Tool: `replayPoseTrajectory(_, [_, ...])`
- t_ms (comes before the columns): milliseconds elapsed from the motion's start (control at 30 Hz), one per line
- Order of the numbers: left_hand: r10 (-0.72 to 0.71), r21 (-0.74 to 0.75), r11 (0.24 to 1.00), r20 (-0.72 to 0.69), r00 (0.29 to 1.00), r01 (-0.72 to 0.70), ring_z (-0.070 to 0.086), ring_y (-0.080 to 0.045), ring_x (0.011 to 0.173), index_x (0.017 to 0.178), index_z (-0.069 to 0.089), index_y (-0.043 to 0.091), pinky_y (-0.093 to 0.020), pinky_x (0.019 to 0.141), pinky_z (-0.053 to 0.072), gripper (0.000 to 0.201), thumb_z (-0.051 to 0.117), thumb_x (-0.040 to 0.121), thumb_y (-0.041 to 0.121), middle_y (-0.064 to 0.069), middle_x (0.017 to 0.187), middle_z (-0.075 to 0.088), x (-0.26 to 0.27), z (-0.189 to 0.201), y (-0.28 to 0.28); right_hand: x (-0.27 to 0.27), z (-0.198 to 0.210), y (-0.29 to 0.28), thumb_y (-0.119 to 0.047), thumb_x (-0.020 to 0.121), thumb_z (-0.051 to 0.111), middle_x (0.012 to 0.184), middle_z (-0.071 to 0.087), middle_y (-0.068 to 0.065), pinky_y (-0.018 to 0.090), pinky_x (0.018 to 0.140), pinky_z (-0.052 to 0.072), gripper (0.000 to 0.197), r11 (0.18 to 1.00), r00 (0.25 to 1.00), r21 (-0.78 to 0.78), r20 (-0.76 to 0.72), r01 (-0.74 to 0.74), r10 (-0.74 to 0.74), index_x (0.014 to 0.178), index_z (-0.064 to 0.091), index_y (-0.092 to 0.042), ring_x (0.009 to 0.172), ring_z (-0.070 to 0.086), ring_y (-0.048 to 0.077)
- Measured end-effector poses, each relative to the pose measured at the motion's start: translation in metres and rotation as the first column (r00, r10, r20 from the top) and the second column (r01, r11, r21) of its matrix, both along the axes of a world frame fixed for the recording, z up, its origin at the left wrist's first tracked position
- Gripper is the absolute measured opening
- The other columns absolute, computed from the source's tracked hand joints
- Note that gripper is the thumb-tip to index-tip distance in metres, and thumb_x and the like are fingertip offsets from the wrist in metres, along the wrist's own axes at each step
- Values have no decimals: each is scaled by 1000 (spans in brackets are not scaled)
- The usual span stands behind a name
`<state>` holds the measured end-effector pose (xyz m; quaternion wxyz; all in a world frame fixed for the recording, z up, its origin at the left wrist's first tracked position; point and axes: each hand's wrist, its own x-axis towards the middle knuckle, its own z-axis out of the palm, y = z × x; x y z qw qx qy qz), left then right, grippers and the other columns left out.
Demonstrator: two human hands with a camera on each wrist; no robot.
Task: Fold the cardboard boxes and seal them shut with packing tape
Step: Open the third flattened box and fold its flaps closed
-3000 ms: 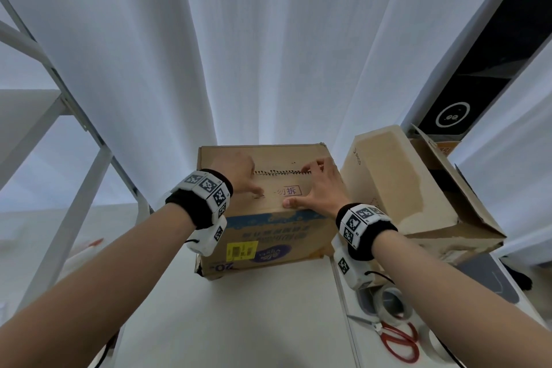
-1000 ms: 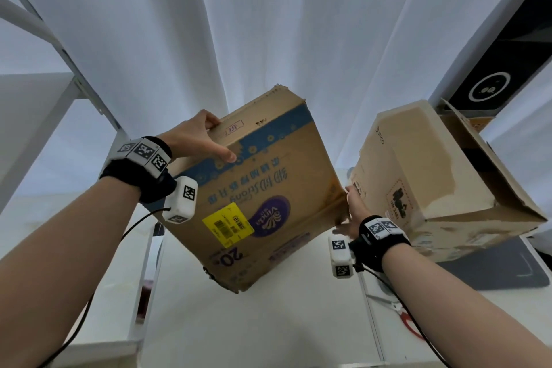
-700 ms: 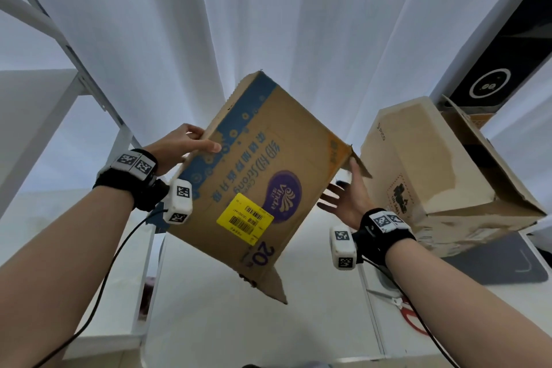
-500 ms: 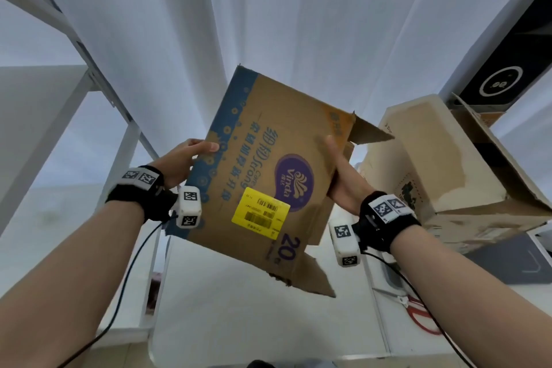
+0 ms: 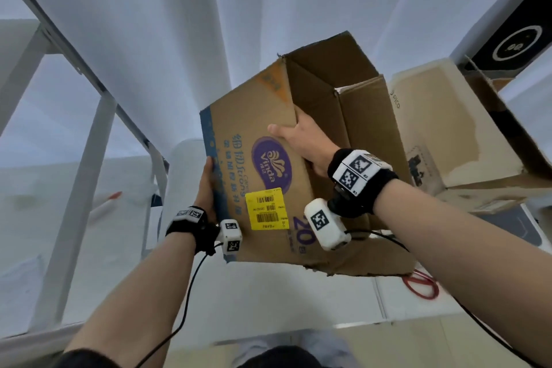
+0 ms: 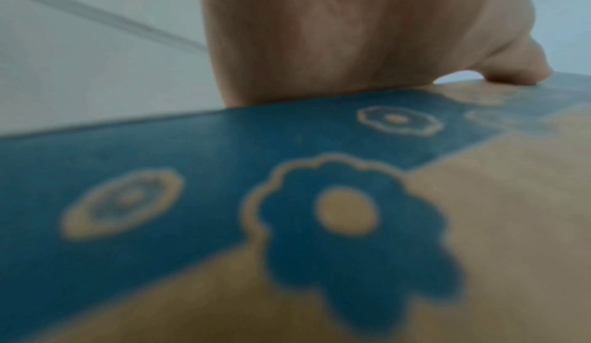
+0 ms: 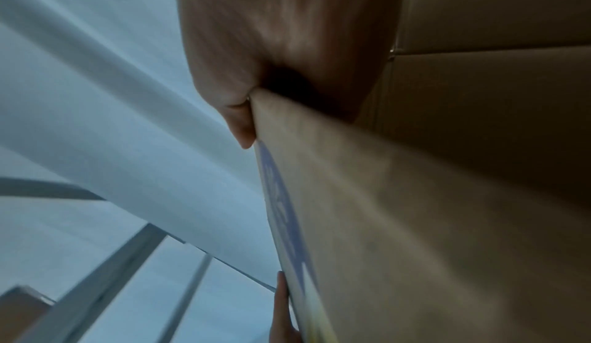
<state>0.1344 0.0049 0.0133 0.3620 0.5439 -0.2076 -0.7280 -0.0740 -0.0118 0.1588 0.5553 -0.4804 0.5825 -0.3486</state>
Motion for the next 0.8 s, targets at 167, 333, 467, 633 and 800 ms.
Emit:
replayPoseTrajectory(167, [-42, 167, 985, -30, 999, 47, 66, -32, 108, 121, 69, 24, -52, 101, 48, 78, 33, 85, 83, -12, 120, 70, -11, -54, -1, 9, -43, -9, -19, 95, 60, 119, 66, 5, 42, 98, 53, 38, 995, 993, 88, -117, 43, -32, 131, 47, -20, 107, 66, 21])
replayPoseTrajectory(333, [-129, 316, 941, 9, 992, 120, 66, -27, 100, 112, 67, 16, -40, 85, 50, 74, 24, 94, 73, -12, 108, 70, -22, -88, -15, 21, -75, -19, -26, 96, 56, 129, 62, 8, 45, 98, 54, 53, 977, 979, 210, -190, -31, 72, 144, 34, -18, 110, 65, 25])
replayPoseTrajectory(467, [-210, 347, 933, 317, 925, 93, 60, -36, 110, 126, 56, 2, -46, 93, 51, 63, 35, 101, 56, -18, 122, 62, -26, -107, -33, 31, -92, -28, -30, 96, 57, 136, 58, 11, 46, 102, 50, 60, 964, 963, 262, -241, -54, 120, 148, 30, -19, 118, 61, 28])
replayPoseTrajectory(633, [-267, 183, 963, 590, 761, 196, 53, -34, 115, 128, 54, 13, -45, 97, 48, 46, 48, 98, 47, -12, 127, 54, -27, -85, -62, 49, -102, -44, -35, 94, 59, 138, 53, 15, 42, 105, 46, 65, 972, 932, 237, -352, 0, 85, 149, 29, -16, 122, 55, 33])
replayPoseTrajectory(800, [-347, 110, 938, 335, 876, 329, 52, -31, 124, 143, 45, 33, -55, 99, 47, 104, 26, 66, 99, -3, 139, 51, -25, -14, -81, 50, -98, -63, -36, 83, 77, 141, 53, 10, 36, 103, 47, 82, 938, 916, 330, -333, -110, 225, 149, 35, -11, 124, 54, 26])
